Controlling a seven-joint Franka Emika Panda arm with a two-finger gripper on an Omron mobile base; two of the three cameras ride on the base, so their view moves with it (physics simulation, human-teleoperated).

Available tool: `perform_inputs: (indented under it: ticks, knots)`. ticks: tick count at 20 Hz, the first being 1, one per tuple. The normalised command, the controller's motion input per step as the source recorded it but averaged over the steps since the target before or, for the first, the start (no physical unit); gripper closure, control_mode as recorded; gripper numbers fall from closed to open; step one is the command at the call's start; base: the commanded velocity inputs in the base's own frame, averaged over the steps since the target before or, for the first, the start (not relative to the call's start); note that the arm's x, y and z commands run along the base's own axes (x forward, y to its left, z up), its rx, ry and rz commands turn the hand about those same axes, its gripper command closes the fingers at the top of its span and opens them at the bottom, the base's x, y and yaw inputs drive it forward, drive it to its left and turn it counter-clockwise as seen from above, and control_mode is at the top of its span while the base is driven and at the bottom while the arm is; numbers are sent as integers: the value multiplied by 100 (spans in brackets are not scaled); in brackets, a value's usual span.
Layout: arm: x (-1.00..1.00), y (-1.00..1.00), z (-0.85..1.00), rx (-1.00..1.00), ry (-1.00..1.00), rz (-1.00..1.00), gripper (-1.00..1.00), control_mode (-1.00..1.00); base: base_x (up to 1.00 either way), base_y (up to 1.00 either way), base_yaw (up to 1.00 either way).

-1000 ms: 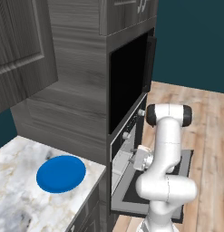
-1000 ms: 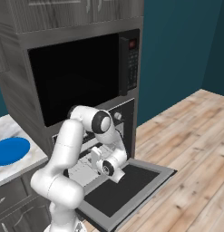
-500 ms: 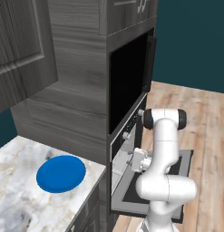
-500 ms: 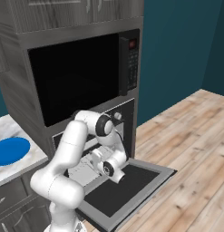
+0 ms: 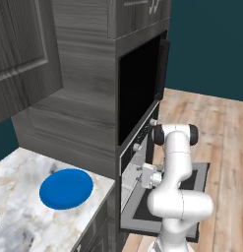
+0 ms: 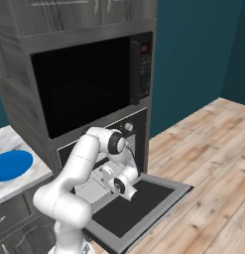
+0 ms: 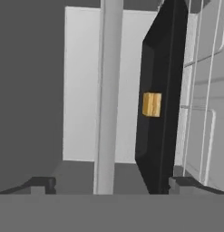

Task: Take the baked cake out of the oven and place it on the plate for cooling. Then close the oven door.

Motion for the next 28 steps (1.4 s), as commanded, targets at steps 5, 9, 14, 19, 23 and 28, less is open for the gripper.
perform_inputs:
  ticks: [5, 9, 14, 19, 23, 28]
  knots:
    - [34, 7, -37, -3, 5, 0, -100, -100, 0, 0, 0]
    - [36, 28, -36, -5, 7, 0, -100, -100, 0, 0, 0]
    - [32, 35, -35, -5, 8, 0, -100, -100, 0, 0, 0]
    - [22, 31, -36, -6, 9, 0, -100, -100, 0, 0, 0]
    - [20, 20, -42, -6, 8, 0, -100, -100, 0, 0, 0]
    - [21, 18, -43, -6, 9, 0, -100, -100, 0, 0, 0]
